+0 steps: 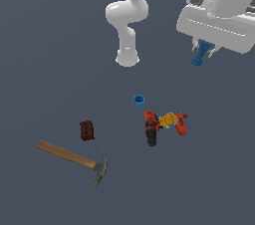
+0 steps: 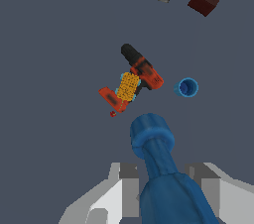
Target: Pick up a designated object from a clutter of objects.
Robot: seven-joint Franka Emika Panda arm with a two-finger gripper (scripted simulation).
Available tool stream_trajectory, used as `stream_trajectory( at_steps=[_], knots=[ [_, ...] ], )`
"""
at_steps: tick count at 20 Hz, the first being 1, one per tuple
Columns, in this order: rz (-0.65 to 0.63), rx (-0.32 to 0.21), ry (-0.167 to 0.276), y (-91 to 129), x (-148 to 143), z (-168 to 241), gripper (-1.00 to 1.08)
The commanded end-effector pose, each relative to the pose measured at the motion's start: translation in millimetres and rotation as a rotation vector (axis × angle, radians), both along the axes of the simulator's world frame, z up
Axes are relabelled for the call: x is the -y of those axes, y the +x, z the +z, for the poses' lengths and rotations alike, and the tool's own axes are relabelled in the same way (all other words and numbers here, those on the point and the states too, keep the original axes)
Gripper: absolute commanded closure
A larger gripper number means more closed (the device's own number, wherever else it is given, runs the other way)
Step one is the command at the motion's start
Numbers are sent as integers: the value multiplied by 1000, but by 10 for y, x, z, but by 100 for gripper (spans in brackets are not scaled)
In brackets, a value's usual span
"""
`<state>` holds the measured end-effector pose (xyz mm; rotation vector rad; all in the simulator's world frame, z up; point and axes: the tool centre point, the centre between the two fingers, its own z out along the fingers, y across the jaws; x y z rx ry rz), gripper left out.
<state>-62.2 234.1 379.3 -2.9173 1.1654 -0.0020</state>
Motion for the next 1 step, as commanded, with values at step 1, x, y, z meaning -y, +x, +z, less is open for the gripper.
stream_trajectory(
  at_steps=[1],
  knots=[
    [-1,-1,0,-10,-11,23,108]
  ],
)
